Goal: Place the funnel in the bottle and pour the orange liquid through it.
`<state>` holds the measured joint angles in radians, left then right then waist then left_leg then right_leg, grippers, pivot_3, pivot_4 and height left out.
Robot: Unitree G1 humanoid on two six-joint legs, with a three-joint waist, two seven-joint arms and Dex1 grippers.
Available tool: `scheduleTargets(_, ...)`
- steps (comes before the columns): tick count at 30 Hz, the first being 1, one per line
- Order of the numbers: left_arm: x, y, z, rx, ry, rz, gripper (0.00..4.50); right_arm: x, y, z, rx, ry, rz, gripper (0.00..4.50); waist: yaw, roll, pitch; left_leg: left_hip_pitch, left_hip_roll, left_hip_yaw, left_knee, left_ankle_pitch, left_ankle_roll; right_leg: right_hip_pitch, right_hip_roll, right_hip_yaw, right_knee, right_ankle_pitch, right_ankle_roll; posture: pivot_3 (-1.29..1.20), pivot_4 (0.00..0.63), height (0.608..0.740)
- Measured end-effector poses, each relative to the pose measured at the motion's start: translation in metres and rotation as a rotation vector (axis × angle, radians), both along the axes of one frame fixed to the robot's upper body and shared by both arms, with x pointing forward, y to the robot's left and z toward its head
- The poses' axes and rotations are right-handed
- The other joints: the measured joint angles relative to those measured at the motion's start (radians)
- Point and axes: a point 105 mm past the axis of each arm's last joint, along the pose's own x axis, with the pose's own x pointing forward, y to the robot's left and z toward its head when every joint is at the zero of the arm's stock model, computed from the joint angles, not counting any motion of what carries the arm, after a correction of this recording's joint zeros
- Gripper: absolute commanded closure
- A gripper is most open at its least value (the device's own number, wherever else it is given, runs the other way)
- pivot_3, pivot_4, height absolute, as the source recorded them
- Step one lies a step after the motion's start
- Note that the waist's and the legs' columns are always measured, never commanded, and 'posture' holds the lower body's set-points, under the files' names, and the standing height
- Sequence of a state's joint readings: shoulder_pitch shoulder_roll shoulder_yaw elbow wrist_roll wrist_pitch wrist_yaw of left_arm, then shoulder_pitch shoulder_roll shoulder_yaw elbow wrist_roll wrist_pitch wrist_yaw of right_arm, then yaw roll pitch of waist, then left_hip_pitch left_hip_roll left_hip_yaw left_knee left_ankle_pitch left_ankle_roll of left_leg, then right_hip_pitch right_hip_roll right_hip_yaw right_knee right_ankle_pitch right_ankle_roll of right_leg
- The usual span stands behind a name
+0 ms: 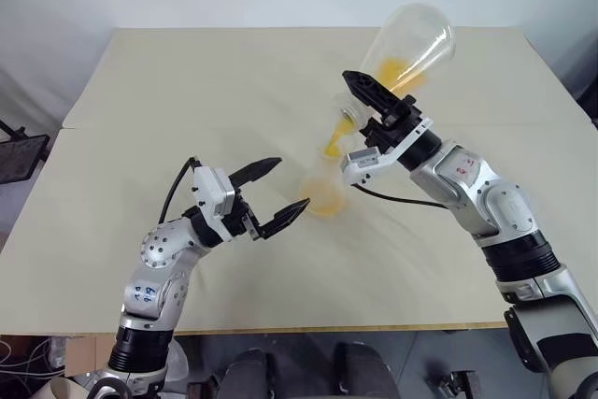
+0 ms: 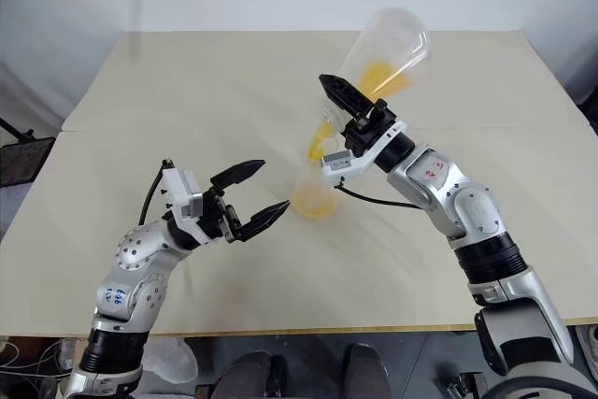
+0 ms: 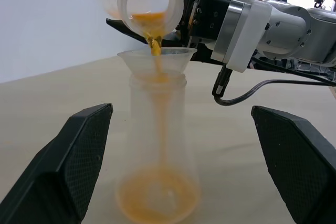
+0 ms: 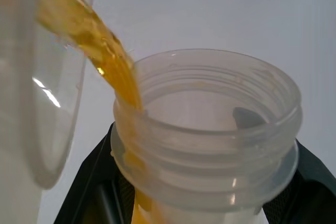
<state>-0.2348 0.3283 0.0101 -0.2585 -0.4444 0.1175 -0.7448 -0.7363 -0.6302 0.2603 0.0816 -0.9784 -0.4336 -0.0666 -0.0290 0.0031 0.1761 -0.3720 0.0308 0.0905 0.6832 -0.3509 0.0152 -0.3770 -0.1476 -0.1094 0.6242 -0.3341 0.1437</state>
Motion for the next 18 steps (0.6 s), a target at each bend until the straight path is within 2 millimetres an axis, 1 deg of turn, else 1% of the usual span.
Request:
scheduleTargets(8, -0.0012, 0.0003, -0.0016, 0.002, 0.004, -0.007, 0.00, 0.0001, -0.0050, 0.0019, -0.021, -0.035, -0.019, 2.02, 0.000, 0.000, 0.000, 0.000, 0.000, 0.000, 0.000, 0.000, 0.000, 0.000, 0.000, 0.000, 0.000, 0.000, 0.000, 0.00, 0.150, 0.740)
scheduleTargets(18, -0.0033, 0.0045, -0.0048, 0.001, 0.016, -0.001, 0.00, -0.0009, -0.0037, 0.0072, -0.018, -0.060, -0.011, 2.02, -0.001, 0.000, 0.000, 0.000, 0.000, 0.000, 0.000, 0.000, 0.000, 0.000, 0.000, 0.000, 0.000, 0.000, 0.000, 0.00, 0.150, 0.740)
